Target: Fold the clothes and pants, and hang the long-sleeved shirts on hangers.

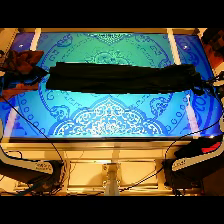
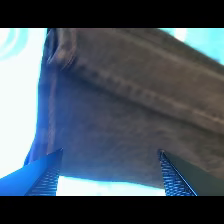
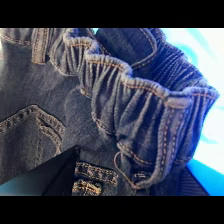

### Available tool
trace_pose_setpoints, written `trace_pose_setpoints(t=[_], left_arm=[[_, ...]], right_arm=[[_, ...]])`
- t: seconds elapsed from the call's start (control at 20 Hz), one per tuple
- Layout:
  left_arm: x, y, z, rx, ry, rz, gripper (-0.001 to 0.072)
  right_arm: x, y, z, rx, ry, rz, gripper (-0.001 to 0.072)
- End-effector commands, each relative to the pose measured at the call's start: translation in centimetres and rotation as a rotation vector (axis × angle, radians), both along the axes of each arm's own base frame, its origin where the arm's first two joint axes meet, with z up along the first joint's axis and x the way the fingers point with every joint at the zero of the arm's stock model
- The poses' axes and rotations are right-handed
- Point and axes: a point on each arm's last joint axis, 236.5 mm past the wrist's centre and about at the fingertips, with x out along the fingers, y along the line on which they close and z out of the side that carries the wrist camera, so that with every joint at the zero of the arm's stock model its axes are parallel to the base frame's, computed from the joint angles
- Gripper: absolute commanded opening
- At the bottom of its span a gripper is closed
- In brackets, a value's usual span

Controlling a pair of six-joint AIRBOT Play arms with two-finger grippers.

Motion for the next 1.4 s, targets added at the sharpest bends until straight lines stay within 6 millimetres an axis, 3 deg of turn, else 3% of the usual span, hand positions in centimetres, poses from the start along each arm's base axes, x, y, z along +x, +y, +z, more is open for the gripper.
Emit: trace_pose_setpoints(t=[0.0,0.6,0.75,0.9,0.95,1.05,1.1,1.25,1.35], left_arm=[[-1.4,1.1,-2.8,-0.014,0.123,0.068,0.0709],[-1.2,-0.9,-10.6,-0.104,0.272,0.121,0.0711],[0.3,-1.5,-12.3,-0.103,0.247,0.155,0.0710],[2.8,-1.5,-11.8,-0.119,0.164,0.231,0.0668],[3.2,-1.6,-11.6,-0.118,0.149,0.240,0.0527],[3.7,-2.0,-11.3,-0.123,0.133,0.244,0.0150],[3.7,-2.0,-11.1,-0.109,0.124,0.227,0.0035],[4.2,-2.3,-8.4,-0.052,0.056,0.167,0.0034],[4.3,-2.2,-4.7,-0.005,-0.003,0.139,0.0034]], right_arm=[[0.1,-0.1,0.1,-0.005,-0.005,-0.004,0.0619],[0.2,-0.1,0.4,-0.007,-0.009,-0.005,0.0618],[0.3,-0.3,1.3,-0.023,-0.025,-0.003,0.0594],[0.4,-0.5,2.7,-0.044,-0.047,-0.003,0.0567],[0.3,-0.5,3.3,-0.055,-0.053,0.003,0.0567],[0.3,-0.6,4.7,-0.104,-0.069,0.033,0.0562],[0.3,-0.6,5.6,-0.126,-0.082,0.048,0.0561],[0.0,-0.2,8.9,-0.186,-0.120,0.093,0.0561],[-0.5,-0.1,10.7,-0.226,-0.127,0.115,0.0560]])
